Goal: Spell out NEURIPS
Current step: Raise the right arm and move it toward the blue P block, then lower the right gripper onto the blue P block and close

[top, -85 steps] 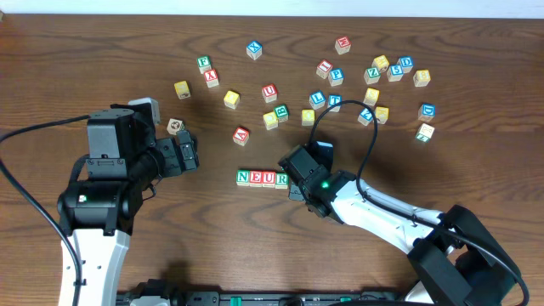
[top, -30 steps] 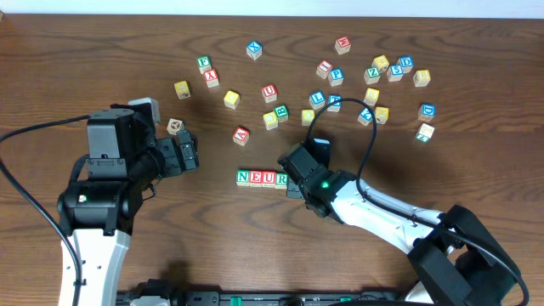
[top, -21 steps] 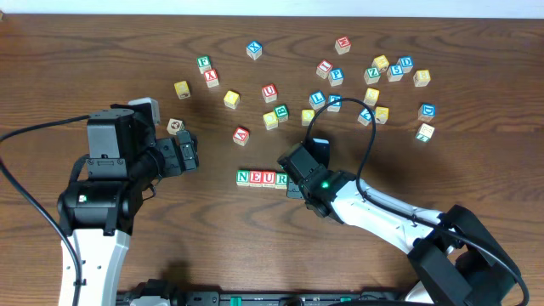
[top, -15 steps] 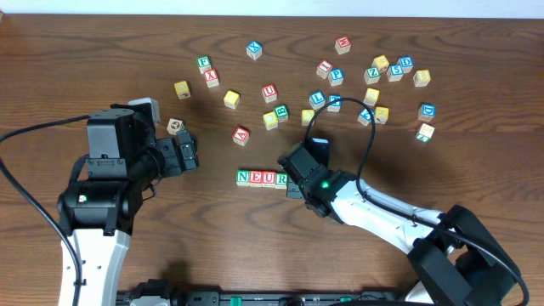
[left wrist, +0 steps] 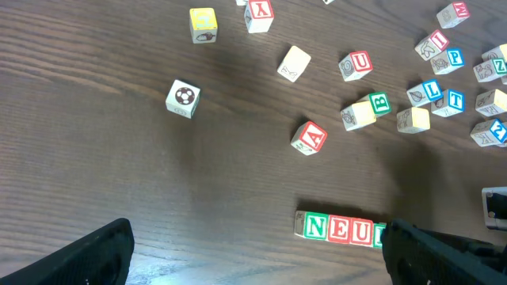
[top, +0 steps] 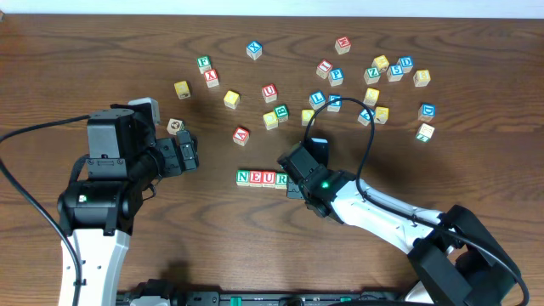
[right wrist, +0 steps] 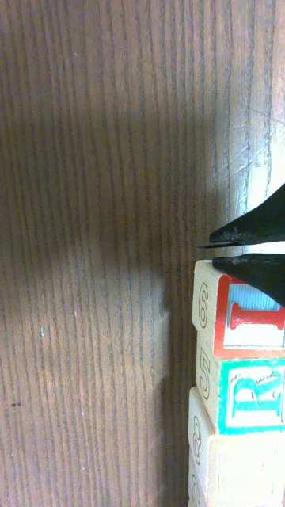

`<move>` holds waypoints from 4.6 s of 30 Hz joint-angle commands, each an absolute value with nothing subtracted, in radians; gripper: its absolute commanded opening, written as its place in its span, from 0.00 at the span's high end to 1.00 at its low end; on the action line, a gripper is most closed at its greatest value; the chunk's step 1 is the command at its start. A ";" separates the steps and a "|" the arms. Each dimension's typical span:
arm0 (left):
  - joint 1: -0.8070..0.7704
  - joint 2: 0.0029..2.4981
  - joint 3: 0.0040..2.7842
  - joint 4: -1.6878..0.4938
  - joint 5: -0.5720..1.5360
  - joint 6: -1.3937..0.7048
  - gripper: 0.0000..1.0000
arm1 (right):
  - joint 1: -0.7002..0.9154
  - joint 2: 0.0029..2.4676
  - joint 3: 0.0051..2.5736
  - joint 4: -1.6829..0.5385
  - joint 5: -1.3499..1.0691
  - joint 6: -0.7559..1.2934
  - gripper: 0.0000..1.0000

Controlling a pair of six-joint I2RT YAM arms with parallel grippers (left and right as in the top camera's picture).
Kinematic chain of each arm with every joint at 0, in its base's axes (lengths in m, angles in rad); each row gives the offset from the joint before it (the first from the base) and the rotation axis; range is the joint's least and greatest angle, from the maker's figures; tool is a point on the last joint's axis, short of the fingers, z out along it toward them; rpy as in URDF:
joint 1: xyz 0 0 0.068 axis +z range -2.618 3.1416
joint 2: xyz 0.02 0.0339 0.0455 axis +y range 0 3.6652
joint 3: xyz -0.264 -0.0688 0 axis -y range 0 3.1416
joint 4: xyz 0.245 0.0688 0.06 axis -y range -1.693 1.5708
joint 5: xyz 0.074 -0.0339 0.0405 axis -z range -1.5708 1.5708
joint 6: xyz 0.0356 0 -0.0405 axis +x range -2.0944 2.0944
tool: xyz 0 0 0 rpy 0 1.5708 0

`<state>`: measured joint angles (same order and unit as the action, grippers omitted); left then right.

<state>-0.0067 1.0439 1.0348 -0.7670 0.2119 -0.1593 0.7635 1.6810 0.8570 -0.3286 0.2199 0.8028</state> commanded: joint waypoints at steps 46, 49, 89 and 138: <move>-0.001 1.045 1.063 -0.770 0.224 -0.150 0.02 | 0.672 1.629 1.246 -0.916 0.484 0.749 0.30; -0.001 1.045 1.063 -0.770 0.224 -0.150 0.02 | 0.651 1.620 1.250 -0.917 0.484 0.742 0.17; -0.001 1.045 1.063 -0.770 0.224 -0.150 0.02 | 0.216 1.820 1.891 -1.146 0.043 0.178 0.03; -0.001 1.045 1.063 -0.770 0.224 -0.150 0.02 | 0.241 2.457 2.281 -1.004 0.023 -0.060 0.13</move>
